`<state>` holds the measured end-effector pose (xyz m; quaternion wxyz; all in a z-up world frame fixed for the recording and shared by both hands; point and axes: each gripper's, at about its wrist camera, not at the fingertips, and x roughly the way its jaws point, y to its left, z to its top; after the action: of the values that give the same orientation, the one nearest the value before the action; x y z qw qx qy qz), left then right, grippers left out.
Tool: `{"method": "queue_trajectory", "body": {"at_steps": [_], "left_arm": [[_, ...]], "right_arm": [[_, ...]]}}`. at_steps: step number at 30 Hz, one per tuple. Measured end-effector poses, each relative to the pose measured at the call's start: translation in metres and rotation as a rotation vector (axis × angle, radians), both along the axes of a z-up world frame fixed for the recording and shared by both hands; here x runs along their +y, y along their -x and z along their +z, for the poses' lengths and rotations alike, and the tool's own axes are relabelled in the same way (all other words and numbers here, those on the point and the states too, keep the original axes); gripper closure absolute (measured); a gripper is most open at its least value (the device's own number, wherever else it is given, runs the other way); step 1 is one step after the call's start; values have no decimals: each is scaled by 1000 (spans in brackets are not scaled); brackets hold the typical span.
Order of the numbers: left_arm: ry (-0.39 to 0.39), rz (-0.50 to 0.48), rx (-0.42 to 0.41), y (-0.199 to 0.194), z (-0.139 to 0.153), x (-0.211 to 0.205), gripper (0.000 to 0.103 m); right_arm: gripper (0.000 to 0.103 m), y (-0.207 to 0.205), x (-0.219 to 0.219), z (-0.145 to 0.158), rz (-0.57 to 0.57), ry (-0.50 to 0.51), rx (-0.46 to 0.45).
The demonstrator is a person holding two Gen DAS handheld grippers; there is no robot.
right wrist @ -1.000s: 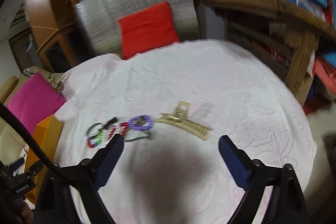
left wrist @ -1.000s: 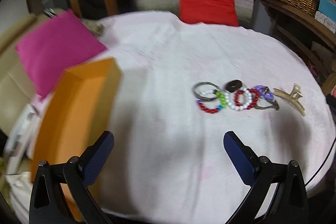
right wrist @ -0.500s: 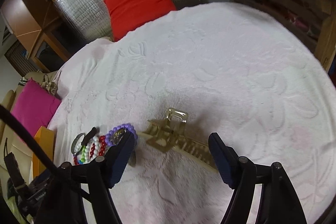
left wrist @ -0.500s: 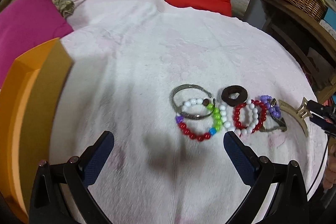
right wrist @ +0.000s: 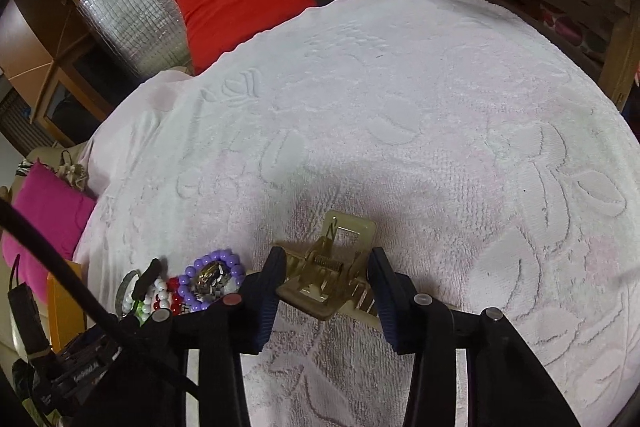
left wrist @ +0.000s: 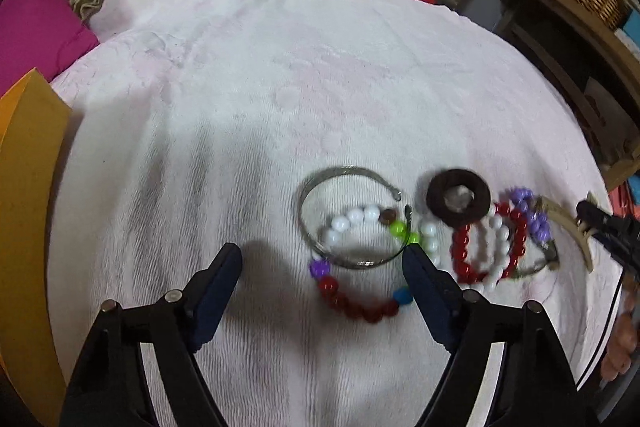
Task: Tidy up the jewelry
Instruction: 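Grasp the beige claw clip with the right gripper while the left gripper grasps the silver bangle, then carry the claw clip and the bangle over the orange box with both grippers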
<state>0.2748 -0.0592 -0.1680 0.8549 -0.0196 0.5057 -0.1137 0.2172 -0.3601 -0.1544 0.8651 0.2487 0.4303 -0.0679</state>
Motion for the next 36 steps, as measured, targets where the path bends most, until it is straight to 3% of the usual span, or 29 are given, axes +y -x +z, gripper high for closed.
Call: {"method": "queue_trajectory", "body": {"at_steps": [10, 14, 19, 24, 30, 36], "left_arm": [[7, -25, -9, -15, -4, -4, 21], [26, -51, -25, -13, 0, -6, 43], [36, -50, -24, -13, 1, -5, 43], [66, -61, -42, -7, 8, -3, 43], [91, -57, -96, 3, 27, 3, 43], [78, -33, -167, 19, 50, 14, 43]], "right_arm": [[60, 2, 5, 3, -21, 38, -8], [69, 4, 7, 5, -22, 46, -10], [72, 10, 9, 9, -14, 40, -27], [72, 19, -7, 13, -28, -31, -65], [72, 31, -30, 15, -57, -122, -106], [72, 33, -15, 32, -21, -115, -161]]}}
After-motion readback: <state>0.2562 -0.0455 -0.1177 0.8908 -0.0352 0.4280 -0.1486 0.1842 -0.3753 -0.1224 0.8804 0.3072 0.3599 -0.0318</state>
